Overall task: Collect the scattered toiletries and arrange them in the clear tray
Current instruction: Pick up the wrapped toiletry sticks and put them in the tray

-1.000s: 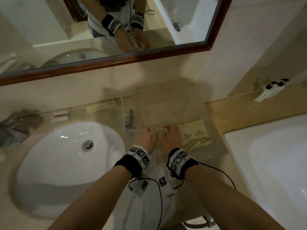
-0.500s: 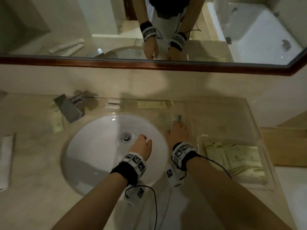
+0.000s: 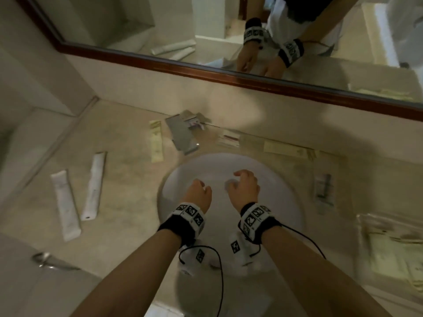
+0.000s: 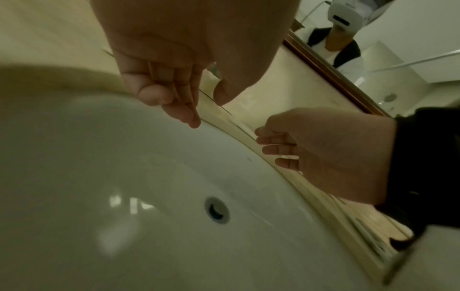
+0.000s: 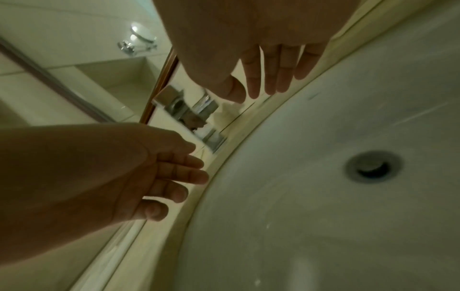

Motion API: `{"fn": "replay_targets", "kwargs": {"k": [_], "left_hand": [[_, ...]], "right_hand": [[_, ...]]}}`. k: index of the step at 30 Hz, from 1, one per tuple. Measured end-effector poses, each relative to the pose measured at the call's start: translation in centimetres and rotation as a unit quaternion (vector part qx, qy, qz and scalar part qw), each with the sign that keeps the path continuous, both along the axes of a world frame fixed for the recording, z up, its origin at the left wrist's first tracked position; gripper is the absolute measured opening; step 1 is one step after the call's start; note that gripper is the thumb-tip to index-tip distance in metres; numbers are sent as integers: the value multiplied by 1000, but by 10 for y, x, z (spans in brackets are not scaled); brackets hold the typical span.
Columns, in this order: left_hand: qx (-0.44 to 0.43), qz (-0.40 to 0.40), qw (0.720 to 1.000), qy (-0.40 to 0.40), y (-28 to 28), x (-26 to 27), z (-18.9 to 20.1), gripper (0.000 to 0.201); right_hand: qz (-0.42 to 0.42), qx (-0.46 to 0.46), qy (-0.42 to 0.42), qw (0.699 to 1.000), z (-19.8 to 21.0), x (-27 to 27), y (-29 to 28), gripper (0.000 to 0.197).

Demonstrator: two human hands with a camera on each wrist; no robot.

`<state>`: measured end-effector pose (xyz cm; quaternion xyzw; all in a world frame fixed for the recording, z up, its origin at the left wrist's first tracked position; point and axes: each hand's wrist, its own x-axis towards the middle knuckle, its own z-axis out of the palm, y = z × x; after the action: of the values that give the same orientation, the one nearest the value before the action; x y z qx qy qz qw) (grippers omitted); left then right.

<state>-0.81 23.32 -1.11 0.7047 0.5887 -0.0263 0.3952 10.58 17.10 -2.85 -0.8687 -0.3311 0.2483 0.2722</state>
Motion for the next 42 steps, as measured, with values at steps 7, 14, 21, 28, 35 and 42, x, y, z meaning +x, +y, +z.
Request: {"fn": "replay_targets", "kwargs": {"k": [7, 14, 21, 28, 35, 42], "left_hand": [[12, 126, 991, 31, 67, -134, -2, 32], [102, 243, 954, 145, 97, -277, -19, 36], [90, 300, 936, 163, 122, -318, -34, 55], [30, 256, 966, 21, 144, -309, -29, 47], [19, 237, 971, -38, 147, -279, -20, 34], [26, 178, 979, -98, 120, -217, 10, 32]], "right_hand": [[138, -37, -2, 990, -5, -120, 85, 25], [282, -56, 0, 958, -1, -259, 154, 28], [250, -114, -33, 961, -11, -331, 191, 45], [246, -160, 12, 956, -20, -333, 211, 47], [195, -110, 219, 950, -16, -311, 202, 30], [76, -30, 431, 899, -8, -239, 158, 44]]}}
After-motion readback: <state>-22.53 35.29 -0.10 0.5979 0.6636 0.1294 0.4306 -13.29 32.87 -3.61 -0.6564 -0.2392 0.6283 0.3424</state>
